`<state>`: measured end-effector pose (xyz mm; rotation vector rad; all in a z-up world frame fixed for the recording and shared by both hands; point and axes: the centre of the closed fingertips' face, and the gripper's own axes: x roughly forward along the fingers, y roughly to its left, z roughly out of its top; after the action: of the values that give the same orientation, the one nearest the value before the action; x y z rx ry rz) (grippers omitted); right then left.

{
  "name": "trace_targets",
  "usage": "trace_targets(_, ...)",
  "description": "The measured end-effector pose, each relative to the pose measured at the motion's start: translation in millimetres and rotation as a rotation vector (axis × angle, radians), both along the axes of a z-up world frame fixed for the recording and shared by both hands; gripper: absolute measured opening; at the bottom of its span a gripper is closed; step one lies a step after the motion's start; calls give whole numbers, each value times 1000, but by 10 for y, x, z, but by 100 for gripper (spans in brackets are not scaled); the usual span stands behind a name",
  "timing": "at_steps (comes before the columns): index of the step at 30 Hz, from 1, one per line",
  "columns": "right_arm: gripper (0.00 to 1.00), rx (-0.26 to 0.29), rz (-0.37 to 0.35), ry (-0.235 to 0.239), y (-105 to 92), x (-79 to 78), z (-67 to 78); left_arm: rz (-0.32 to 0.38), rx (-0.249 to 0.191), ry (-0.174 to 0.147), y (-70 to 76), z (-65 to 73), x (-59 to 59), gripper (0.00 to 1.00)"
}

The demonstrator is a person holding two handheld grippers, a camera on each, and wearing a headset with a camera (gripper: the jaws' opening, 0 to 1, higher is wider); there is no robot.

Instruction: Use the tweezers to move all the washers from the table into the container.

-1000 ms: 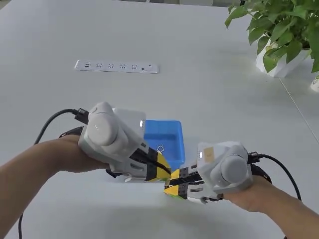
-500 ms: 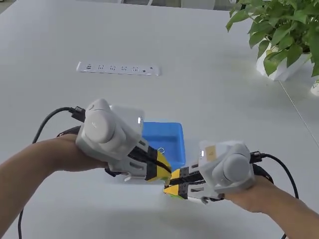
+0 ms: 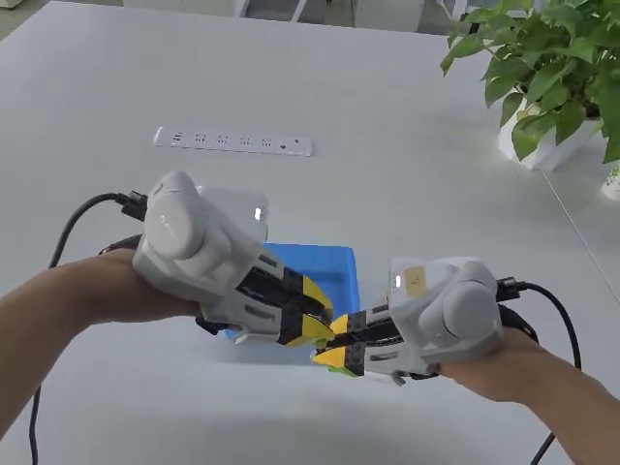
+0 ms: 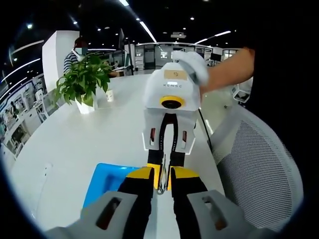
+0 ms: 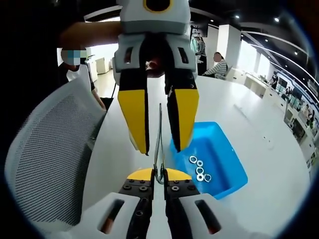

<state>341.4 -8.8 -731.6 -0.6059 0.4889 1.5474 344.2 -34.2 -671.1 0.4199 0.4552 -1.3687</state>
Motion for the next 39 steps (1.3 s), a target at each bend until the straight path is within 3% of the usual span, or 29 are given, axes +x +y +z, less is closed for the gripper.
trace_targets(9,8,10,13,-17,68,108,155,77,-29,-3,199,90,34,27)
trace_targets(12,8,12,13,-27,89,158,185,115,-43,15,285,95,40,30)
trace_targets(18,8,27,14,-37,136,264,221,192,-77,20,437,102,40,40)
trace_targets(29,8,26,32,-59,203,460,163,315,-113,41,714,58,-21,67)
trace_targets(35,8,31,39,-66,241,579,109,371,-147,48,821,68,-51,77)
trace_targets(39,8,33,41,-71,262,648,74,384,-147,48,860,49,-91,84)
